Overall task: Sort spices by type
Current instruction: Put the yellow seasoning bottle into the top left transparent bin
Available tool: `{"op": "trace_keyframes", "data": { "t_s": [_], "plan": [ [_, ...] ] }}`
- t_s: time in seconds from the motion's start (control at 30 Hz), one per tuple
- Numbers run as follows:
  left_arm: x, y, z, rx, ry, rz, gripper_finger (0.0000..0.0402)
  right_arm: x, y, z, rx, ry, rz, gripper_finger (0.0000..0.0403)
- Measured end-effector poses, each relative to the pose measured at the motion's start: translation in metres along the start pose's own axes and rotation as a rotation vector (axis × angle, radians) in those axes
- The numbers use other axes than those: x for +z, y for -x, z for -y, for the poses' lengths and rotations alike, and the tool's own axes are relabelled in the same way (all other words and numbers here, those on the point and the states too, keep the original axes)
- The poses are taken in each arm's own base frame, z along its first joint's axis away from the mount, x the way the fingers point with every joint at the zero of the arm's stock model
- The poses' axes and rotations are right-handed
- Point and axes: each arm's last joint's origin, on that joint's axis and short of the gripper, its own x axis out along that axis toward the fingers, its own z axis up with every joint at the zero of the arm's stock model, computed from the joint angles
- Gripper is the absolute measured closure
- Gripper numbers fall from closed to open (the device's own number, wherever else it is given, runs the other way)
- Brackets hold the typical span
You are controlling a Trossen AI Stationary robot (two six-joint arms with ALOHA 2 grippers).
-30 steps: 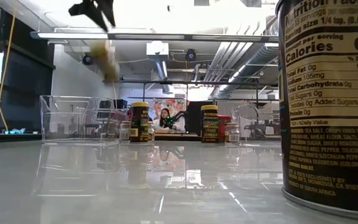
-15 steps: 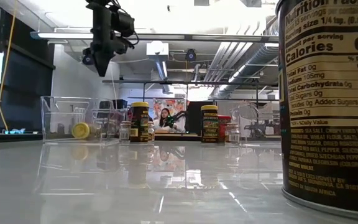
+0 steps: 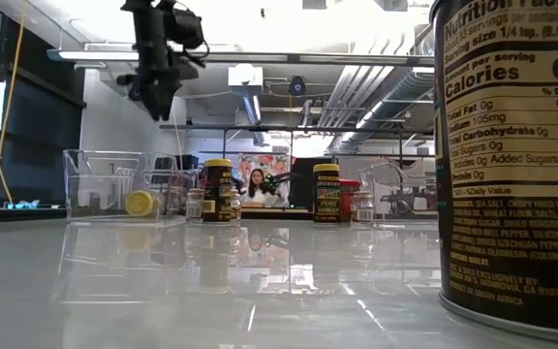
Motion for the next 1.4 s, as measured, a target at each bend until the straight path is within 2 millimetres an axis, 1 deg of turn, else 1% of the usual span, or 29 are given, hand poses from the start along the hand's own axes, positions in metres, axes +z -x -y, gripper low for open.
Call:
{"op": "trace_keyframes", "data": {
  "t_s": [0.13, 0.2, 0.33, 0.43, 0.5, 0.63, 0.7, 0.8, 0.9, 1.0, 1.13, 1.23, 1.4],
  "plan": [
    [-0.021, -0.027, 0.008, -0.035, 0.046, -0.025, 0.0224, 0.000, 0.000, 0.000, 0.000, 0.000, 0.000, 0.0402],
    [-0.026, -0.038, 0.009, -0.034, 0.065, -0.048, 0.0196, 0.000, 0.000, 0.000, 0.000, 0.000, 0.000, 0.0402],
    [-0.022, -0.057, 0.007, -0.020, 0.119, -0.070, 0.0147, 0.000, 0.000, 0.000, 0.000, 0.000, 0.001, 0.0402],
    [-0.018, -0.075, 0.010, 0.000, 0.161, -0.122, 0.0126, 0.000, 0.000, 0.000, 0.001, 0.000, 0.000, 0.0402],
    [-0.016, -0.089, 0.012, 0.016, 0.194, -0.161, 0.0121, 0.000, 0.000, 0.000, 0.000, 0.000, 0.000, 0.0402],
    [-0.015, -0.111, 0.017, 0.048, 0.202, -0.227, 0.0120, 0.000, 0.000, 0.000, 0.000, 0.000, 0.000, 0.0402],
    [-0.015, -0.119, 0.018, 0.082, 0.220, -0.241, 0.0119, 0.000, 0.000, 0.000, 0.000, 0.000, 0.001, 0.0402],
    [-0.014, -0.122, 0.017, 0.137, 0.243, -0.224, 0.0119, 0.000, 0.000, 0.000, 0.000, 0.000, 0.000, 0.0402],
    [-0.012, -0.123, 0.016, 0.156, 0.273, -0.192, 0.0119, 0.000, 0.000, 0.000, 0.000, 0.000, 0.000, 0.0402],
    [-0.009, -0.124, 0.014, 0.134, 0.298, -0.161, 0.0119, 0.000, 0.000, 0.000, 0.000, 0.000, 0.000, 0.0402],
    [-0.015, -0.135, 0.006, 0.095, 0.377, -0.206, 0.0119, 0.000, 0.000, 0.000, 0.000, 0.000, 0.000, 0.0402],
    [-0.018, -0.140, 0.001, 0.099, 0.396, -0.211, 0.0119, 0.000, 0.000, 0.000, 0.000, 0.000, 0.000, 0.0402],
    [-0.022, -0.150, 0.002, 0.061, 0.422, -0.193, 0.0119, 0.000, 0.000, 0.000, 0.000, 0.000, 0.000, 0.0402]
  ]
}}
